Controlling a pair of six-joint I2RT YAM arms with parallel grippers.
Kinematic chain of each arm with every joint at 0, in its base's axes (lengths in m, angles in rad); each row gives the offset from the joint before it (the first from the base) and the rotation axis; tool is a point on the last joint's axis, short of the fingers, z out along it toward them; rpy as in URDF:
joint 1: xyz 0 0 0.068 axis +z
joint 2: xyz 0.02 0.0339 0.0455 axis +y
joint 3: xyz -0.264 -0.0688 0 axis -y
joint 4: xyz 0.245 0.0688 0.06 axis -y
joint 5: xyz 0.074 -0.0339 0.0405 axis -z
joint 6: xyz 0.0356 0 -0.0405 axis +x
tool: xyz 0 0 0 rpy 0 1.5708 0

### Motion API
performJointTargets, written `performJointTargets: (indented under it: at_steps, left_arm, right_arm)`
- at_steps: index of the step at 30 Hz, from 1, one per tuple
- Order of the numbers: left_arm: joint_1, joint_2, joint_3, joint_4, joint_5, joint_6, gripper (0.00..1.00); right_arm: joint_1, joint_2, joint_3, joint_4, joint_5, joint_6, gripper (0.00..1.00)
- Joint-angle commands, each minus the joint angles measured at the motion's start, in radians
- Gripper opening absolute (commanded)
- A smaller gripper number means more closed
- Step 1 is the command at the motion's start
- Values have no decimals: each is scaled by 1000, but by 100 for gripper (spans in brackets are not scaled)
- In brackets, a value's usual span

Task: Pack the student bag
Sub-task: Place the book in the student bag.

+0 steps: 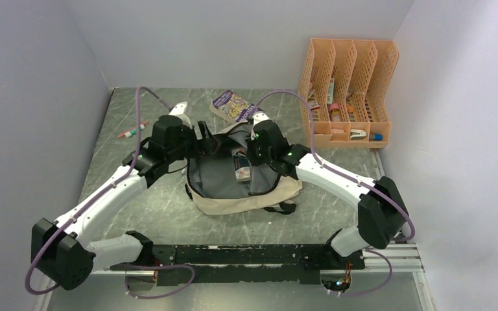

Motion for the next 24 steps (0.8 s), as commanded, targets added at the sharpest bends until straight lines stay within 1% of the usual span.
performJointTargets:
  at_steps: [1,3,6,8,10,12,15,18,21,24]
  left_arm:
    - [76,0,6,-40,-72,43,85]
    - [103,10,15,-39,-52,48,85]
    - [125,16,17,-21,-38,55,86]
    - [137,20,21,-17,-34,64,86]
    - [148,25,27,-15,-37,77,86]
    - [158,32,31,-13,-42,95,87]
    - [172,46,36,-17,-49,118,88]
    - [181,50,24,-6,-45,131,89]
    - [184,46,1,15,-32,135,90]
    - [185,44,-19,37,-25,137,94]
  right_arm:
    - [0,49,11,0,-234,-42,14]
    - [6,105,45,-76,-295,-68,28]
    - [41,166,87,-192,-275,-108,40]
    - [67,162,89,-213,-247,-111,48]
    - [73,134,88,-204,-257,-101,55]
    - [73,105,103,-192,-267,-96,60]
    - [73,69,159,-175,-262,-94,63]
    - [72,51,218,-144,-230,-92,65]
    - [68,48,261,-87,-154,-91,65]
    - [53,79,318,-64,-41,-87,66]
